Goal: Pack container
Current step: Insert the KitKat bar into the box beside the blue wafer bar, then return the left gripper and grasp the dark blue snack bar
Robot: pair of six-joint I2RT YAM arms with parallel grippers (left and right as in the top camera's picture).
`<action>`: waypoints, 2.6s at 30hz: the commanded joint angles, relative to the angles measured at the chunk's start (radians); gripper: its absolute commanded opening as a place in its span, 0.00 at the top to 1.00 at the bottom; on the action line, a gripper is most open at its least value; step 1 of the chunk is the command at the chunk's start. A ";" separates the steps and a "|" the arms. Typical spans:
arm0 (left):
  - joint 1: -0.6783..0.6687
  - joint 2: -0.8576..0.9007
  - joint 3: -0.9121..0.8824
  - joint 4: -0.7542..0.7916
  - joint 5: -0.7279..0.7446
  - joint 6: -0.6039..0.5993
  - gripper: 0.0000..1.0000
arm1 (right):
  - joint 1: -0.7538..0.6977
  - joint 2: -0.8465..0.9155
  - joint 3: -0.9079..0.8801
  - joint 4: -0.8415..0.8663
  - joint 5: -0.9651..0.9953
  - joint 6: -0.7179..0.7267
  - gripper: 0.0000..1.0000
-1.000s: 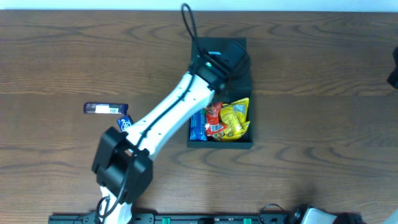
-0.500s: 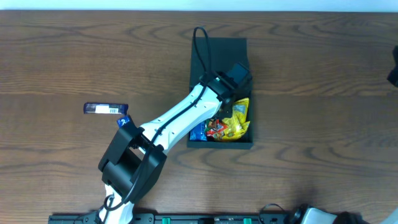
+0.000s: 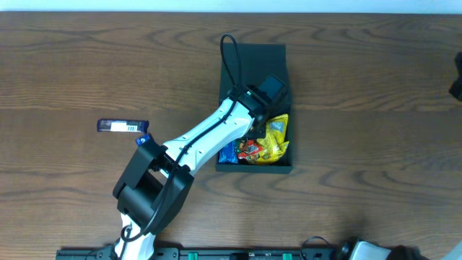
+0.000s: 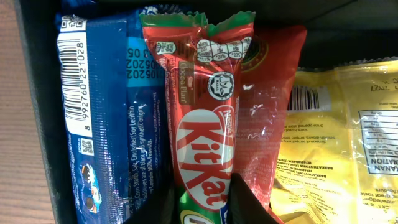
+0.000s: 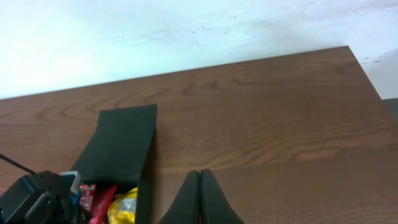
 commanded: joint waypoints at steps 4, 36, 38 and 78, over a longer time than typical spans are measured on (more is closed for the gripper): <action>0.014 -0.003 0.002 -0.004 0.002 -0.004 0.60 | -0.010 0.001 -0.001 -0.002 -0.011 -0.007 0.98; 0.759 -0.358 -0.238 -0.037 -0.054 -0.325 0.39 | -0.008 0.019 -0.001 -0.004 -0.016 -0.007 0.98; 0.776 -0.358 -0.291 0.033 -0.060 -0.328 0.38 | -0.008 0.021 -0.001 -0.001 -0.023 -0.006 0.98; 0.986 -0.121 -0.345 0.276 0.129 -0.477 0.45 | -0.008 0.023 -0.001 -0.032 -0.030 0.008 0.96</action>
